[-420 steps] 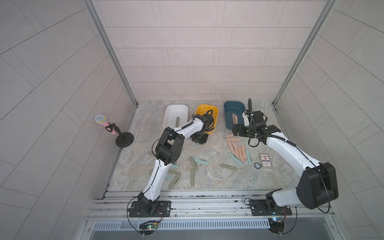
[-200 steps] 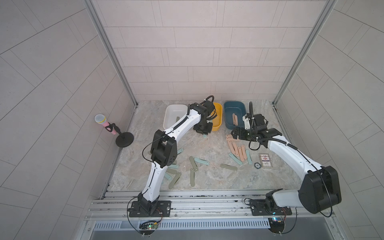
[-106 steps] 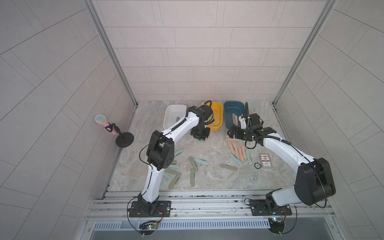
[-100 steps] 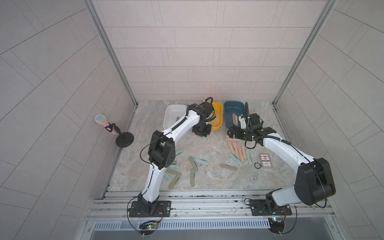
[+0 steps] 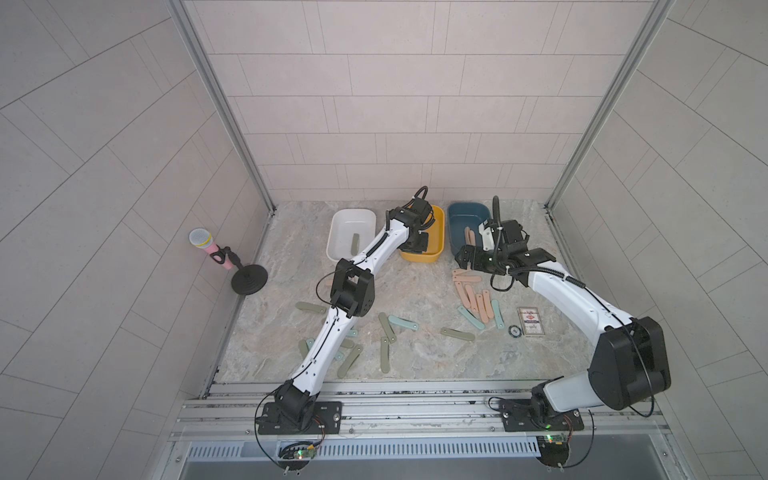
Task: Place the fruit knives into the storage box by color
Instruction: Place the fruit knife in the storage box.
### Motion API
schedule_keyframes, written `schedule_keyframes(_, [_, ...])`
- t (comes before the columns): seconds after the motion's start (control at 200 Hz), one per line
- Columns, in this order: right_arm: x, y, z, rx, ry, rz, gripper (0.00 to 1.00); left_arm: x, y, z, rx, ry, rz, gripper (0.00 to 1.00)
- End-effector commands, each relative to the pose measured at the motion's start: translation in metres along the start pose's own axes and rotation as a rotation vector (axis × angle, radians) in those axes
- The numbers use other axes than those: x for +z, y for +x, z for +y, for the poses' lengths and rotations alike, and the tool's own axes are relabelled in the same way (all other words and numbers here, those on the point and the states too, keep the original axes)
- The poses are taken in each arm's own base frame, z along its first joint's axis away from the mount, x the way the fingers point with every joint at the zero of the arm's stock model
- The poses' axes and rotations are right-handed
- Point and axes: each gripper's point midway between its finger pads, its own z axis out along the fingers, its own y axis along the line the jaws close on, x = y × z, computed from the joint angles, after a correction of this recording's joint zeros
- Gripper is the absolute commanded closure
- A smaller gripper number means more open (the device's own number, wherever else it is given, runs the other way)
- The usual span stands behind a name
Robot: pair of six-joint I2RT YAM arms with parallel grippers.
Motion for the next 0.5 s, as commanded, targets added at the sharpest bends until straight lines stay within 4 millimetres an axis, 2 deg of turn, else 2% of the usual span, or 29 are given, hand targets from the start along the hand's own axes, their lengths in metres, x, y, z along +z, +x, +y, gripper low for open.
schedule_keyframes(0.0, [0.001, 0.003, -0.005, -0.006, 0.019, 0.016, 0.00, -0.037, -0.007, -0.007, -0.029, 0.011, -0.055, 0.92])
schedule_keyframes(0.15, [0.003, 0.005, -0.003, 0.000, 0.004, 0.022, 0.00, -0.053, 0.013, -0.003, -0.076, -0.012, -0.035, 0.93])
schedule_keyframes(0.21, [0.002, 0.006, -0.004, -0.001, 0.003, 0.021, 0.00, -0.054, 0.014, 0.000, -0.080, -0.025, -0.051, 0.93])
schedule_keyframes(0.31, [0.001, 0.011, -0.004, -0.005, 0.001, 0.028, 0.00, -0.045, 0.006, 0.005, -0.085, -0.058, -0.081, 0.93])
schedule_keyframes(0.495, [-0.003, 0.024, -0.008, -0.021, 0.011, 0.053, 0.00, -0.017, -0.012, 0.003, -0.078, -0.072, -0.120, 0.93])
